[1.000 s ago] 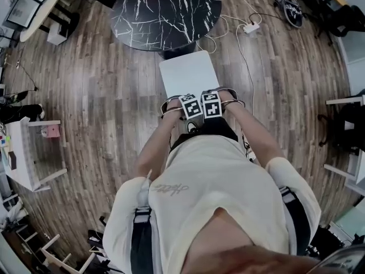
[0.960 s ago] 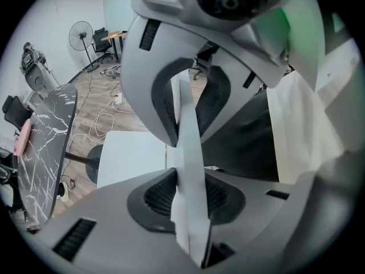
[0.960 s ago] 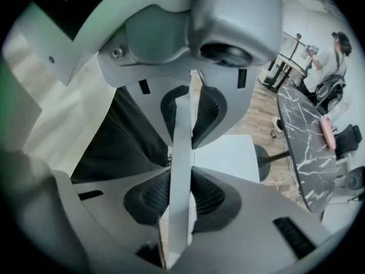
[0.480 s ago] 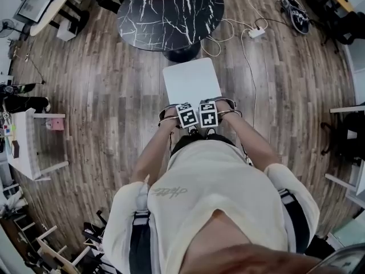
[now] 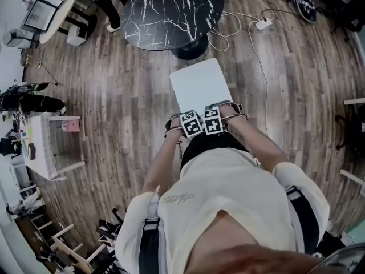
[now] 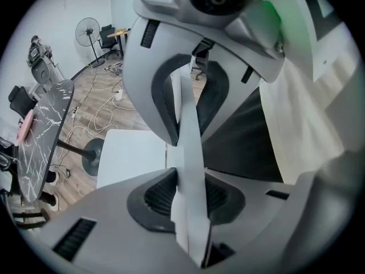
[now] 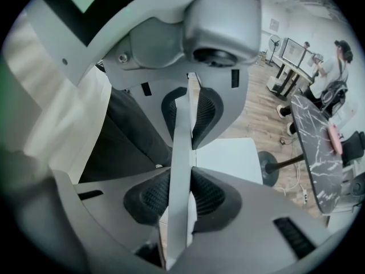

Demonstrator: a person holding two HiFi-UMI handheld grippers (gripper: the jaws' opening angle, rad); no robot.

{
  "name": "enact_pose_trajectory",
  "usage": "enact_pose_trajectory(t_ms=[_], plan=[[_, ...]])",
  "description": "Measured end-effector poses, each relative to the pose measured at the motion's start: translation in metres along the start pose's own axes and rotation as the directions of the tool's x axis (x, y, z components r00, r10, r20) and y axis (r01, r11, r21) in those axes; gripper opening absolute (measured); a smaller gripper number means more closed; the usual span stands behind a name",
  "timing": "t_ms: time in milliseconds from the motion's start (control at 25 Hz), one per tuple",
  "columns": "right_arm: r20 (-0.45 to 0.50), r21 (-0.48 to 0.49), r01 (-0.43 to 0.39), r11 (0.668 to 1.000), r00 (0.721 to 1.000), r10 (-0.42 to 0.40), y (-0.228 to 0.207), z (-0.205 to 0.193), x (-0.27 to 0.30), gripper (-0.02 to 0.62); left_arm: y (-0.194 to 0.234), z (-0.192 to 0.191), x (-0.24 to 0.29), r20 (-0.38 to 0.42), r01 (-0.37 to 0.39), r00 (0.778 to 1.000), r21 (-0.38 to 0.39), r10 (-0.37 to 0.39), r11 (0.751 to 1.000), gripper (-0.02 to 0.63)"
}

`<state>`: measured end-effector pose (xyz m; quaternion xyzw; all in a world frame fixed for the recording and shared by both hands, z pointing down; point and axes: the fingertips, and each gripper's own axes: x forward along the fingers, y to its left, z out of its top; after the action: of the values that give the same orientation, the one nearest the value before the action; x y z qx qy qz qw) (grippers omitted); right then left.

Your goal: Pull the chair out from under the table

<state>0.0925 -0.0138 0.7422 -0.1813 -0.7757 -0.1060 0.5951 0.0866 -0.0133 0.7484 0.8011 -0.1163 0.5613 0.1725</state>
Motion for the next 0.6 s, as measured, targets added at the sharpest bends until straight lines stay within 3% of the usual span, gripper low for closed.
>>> enact_pose_trajectory(t_ms=[400, 600], plan=[[-0.012, 0.012, -0.023, 1.000, 1.000, 0.023, 0.027, 0.001, 0.005, 0.089, -0.026, -0.004, 0.006, 0.005, 0.009, 1.000, 0.012, -0.009, 1.000, 0.100], [0.026, 0.063, 0.012, 0.998, 1.000, -0.013, 0.030, 0.002, 0.003, 0.091, -0.030, -0.003, 0.004, 0.034, -0.018, 0.999, 0.019, 0.017, 1.000, 0.100]])
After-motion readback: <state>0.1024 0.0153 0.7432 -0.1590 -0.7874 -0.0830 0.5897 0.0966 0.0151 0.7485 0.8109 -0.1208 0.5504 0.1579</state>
